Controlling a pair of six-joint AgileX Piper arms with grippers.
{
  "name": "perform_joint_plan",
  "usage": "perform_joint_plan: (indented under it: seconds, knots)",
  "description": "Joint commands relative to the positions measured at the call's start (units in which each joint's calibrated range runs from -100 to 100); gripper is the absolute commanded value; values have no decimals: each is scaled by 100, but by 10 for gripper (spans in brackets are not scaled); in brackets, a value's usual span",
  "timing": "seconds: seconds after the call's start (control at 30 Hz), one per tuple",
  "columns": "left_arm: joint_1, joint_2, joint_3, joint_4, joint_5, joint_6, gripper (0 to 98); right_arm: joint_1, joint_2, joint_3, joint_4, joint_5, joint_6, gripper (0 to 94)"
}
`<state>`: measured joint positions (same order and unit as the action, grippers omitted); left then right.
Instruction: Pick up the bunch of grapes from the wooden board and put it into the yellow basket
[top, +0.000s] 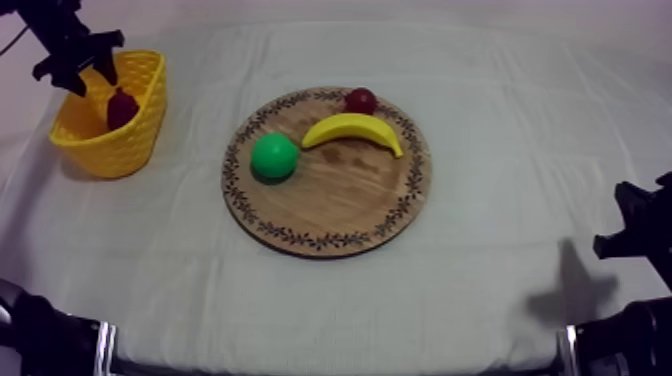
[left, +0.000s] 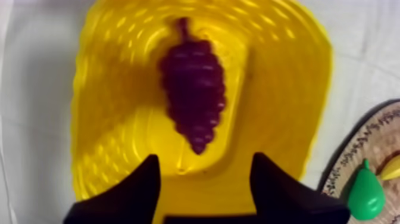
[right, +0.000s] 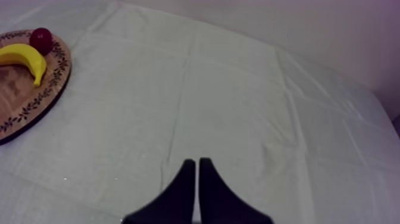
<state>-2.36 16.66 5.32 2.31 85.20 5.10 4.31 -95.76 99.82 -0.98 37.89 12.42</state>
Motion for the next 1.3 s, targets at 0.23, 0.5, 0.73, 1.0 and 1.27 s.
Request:
perform_joint_plan:
  seconds: [0.23,0.5,0.73,1.0,1.27]
  knots:
    - [65,-1681,1077,-4,-477,73,258,-2,0,-4,3,2,1,3]
    - [30,-3238,2647,-24,-1503,38,169,-2,0,-4,3,2,1,3]
    - [106,-4733,4153,-80,-2576,58,128,-2,0,-4,3,2,1,3]
    - [228,-6238,5742,-79,-3484,-153,9,-2,0,-4,3,2,1,3]
    - [378,-7581,7187,-100,-4232,-445,1,-2,0,-4,3,2,1,3]
